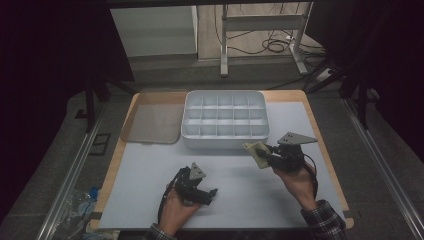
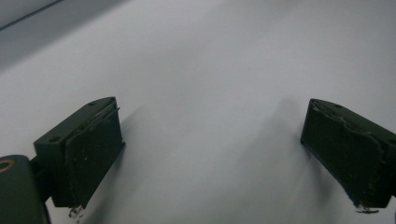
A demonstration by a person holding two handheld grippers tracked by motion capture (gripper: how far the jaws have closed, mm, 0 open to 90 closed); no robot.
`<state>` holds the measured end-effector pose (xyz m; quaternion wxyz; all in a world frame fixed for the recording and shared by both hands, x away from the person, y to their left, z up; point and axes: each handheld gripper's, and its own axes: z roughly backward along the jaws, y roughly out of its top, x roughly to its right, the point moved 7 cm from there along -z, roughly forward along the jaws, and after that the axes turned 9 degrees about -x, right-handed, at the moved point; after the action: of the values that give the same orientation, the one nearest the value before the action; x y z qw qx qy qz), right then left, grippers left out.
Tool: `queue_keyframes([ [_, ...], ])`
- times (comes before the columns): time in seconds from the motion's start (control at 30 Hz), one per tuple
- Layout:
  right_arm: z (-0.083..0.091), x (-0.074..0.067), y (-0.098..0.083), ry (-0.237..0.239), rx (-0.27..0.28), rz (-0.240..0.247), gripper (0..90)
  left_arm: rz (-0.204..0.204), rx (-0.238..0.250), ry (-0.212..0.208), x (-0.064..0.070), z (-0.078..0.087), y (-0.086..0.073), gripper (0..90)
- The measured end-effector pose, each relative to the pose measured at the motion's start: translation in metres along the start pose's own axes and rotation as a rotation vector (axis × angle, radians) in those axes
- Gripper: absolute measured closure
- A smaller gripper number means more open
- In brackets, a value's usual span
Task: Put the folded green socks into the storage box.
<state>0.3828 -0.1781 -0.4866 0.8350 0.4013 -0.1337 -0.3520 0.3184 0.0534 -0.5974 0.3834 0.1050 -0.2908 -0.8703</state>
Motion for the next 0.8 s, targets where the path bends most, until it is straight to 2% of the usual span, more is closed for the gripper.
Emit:
queue_keyframes([
  [0.8,-0.009,0.025,0.030,-0.060,0.030,-0.009,70.9,-0.004,-0.003,0.000,0.000,0.000,0.000,5.3],
])
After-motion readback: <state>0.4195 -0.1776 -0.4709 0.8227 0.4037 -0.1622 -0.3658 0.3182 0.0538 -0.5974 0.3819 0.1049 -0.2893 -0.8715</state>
